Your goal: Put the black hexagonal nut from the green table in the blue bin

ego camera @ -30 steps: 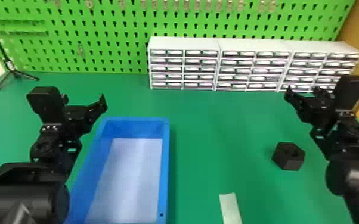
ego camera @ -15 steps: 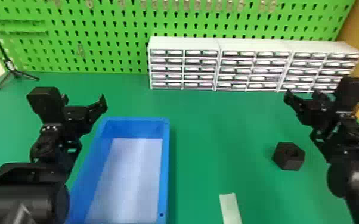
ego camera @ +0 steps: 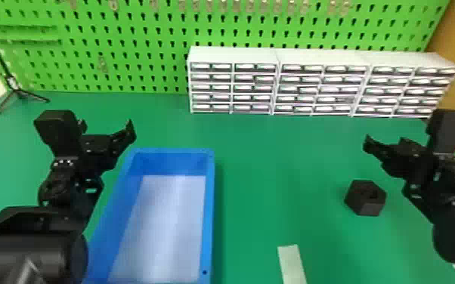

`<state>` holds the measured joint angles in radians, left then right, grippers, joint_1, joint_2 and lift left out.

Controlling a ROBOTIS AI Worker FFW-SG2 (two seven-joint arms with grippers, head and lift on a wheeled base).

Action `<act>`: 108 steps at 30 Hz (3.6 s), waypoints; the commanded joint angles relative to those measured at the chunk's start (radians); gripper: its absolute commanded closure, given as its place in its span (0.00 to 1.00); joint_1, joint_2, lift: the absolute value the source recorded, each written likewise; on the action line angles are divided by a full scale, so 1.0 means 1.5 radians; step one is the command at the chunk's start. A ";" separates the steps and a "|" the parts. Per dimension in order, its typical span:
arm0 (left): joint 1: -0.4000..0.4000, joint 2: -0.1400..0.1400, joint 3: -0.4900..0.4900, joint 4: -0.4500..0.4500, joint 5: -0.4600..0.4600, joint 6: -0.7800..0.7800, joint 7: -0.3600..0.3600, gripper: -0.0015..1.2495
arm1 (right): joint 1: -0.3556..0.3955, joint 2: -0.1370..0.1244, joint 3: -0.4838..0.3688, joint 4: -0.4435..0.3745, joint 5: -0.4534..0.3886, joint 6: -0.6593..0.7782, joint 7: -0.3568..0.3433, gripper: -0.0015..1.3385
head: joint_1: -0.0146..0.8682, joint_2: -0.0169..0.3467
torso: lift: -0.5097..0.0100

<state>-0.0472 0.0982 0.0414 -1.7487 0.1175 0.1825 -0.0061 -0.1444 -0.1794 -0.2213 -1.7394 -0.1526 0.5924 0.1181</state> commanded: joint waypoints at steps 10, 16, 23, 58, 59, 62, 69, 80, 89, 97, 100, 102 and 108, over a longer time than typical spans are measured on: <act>-0.001 0.000 -0.002 0.000 -0.002 0.000 0.001 0.16 | 0.026 -0.025 -0.060 -0.120 -0.001 0.259 0.046 0.31 | 0.79 0.12 | 0.80; -0.002 0.000 -0.004 0.000 -0.003 0.000 0.001 0.16 | 0.026 -0.044 -0.065 -0.157 0.025 0.355 0.087 0.28 | 0.79 0.12 | 0.80; -0.003 0.000 -0.005 0.001 -0.005 0.000 0.001 0.16 | 0.008 -0.081 -0.038 -0.164 0.078 0.464 0.188 0.30 | 0.79 0.12 | 0.80; -0.004 0.000 -0.007 0.002 -0.010 0.002 0.001 0.16 | -0.025 -0.129 0.115 -0.095 0.596 0.581 0.727 0.30 | 0.79 0.12 | 0.80; -0.004 0.000 -0.007 0.002 -0.010 0.001 0.001 0.16 | -0.025 -0.129 0.115 -0.095 0.597 0.581 0.727 0.30 | 0.79 0.12 | 0.80; -0.003 0.000 -0.007 0.002 -0.008 0.001 0.001 0.16 | -0.025 -0.130 0.115 -0.095 0.598 0.581 0.728 0.30 | 0.79 0.12 | 0.80; -0.003 0.000 -0.006 0.002 -0.007 0.002 0.001 0.16 | -0.025 -0.130 0.114 -0.095 0.598 0.580 0.730 0.31 | 0.79 0.12 | 0.80; -0.003 0.000 -0.007 0.002 -0.007 0.002 0.001 0.16 | -0.026 -0.129 0.113 -0.094 0.599 0.576 0.730 0.31 | 0.79 0.12 | 0.80; -0.003 0.000 -0.006 0.002 -0.007 0.002 0.001 0.16 | -0.027 -0.129 0.115 -0.094 0.599 0.576 0.730 0.31 | 0.79 0.12 | 0.80; -0.003 0.000 -0.007 0.002 -0.008 0.001 0.001 0.16 | -0.029 -0.130 0.115 -0.094 0.598 0.576 0.730 0.31 | 0.79 0.12 | 0.80; -0.004 0.000 -0.007 0.002 -0.008 0.002 0.001 0.16 | -0.030 -0.130 0.115 -0.094 0.598 0.576 0.730 0.31 | 0.79 0.12 | 0.80; -0.004 0.000 -0.007 0.002 -0.008 0.002 0.001 0.16 | -0.031 -0.130 0.115 -0.094 0.598 0.575 0.730 0.31 | 0.79 0.12 | 0.80; -0.004 0.000 -0.007 0.002 -0.009 0.002 0.001 0.16 | -0.031 -0.131 0.115 -0.093 0.598 0.575 0.730 0.31 | 0.79 0.12 | 0.80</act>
<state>-0.0536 0.0982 0.0307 -1.7457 0.1052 0.1852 -0.0045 -0.1900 -0.3753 -0.0491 -1.8806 0.7438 1.4543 1.2134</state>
